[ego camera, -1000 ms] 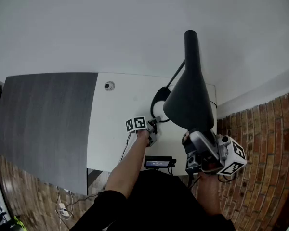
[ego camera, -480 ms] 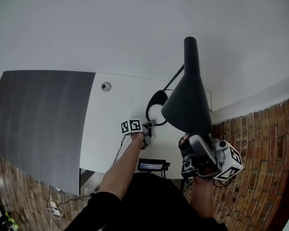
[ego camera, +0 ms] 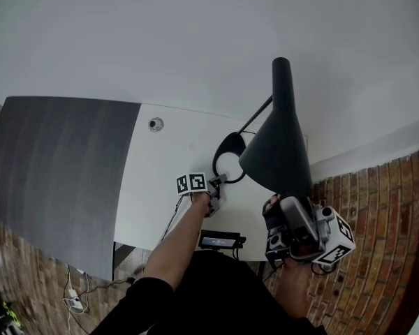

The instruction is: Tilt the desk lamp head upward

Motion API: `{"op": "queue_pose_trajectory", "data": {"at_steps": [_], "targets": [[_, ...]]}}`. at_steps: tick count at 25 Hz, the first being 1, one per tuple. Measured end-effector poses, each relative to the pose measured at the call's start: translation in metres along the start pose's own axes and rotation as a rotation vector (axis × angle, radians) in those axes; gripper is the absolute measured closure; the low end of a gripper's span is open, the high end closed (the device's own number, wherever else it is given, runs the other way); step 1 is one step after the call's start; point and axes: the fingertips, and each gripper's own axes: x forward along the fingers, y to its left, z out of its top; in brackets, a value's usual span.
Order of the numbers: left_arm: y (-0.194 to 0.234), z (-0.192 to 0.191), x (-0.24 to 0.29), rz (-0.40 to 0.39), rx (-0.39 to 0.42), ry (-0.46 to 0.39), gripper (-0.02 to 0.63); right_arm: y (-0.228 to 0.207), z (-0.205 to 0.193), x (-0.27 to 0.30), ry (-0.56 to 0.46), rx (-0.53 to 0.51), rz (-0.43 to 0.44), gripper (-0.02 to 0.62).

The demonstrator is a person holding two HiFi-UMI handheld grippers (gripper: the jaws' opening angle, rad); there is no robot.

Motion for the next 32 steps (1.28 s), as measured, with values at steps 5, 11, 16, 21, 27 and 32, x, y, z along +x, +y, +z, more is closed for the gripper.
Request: {"op": "queue_pose_trajectory", "data": {"at_steps": [5,11,16,21,27,32], "targets": [[0.0,0.0,0.0,-0.002,0.003,-0.002,0.597,0.001,-0.001,0.001,0.001,-0.004,-0.006,0.503],[0.0,0.001,0.0,0.001,0.003,-0.002,0.597,0.002,-0.003,-0.001,-0.005,-0.009,0.006,0.503],[-0.002,0.001,0.0,0.001,0.007,-0.002,0.597,0.003,0.0,0.0,-0.004,-0.04,0.002,0.503],[-0.001,0.002,0.0,0.003,0.013,-0.006,0.597,0.006,0.008,0.006,-0.004,-0.059,0.011,0.503],[-0.003,0.002,-0.001,0.008,0.012,-0.005,0.597,0.012,0.017,0.012,-0.003,-0.078,0.026,0.502],[-0.002,0.002,0.0,0.007,0.016,-0.006,0.597,0.012,0.023,0.016,-0.008,-0.086,0.028,0.503]]}}
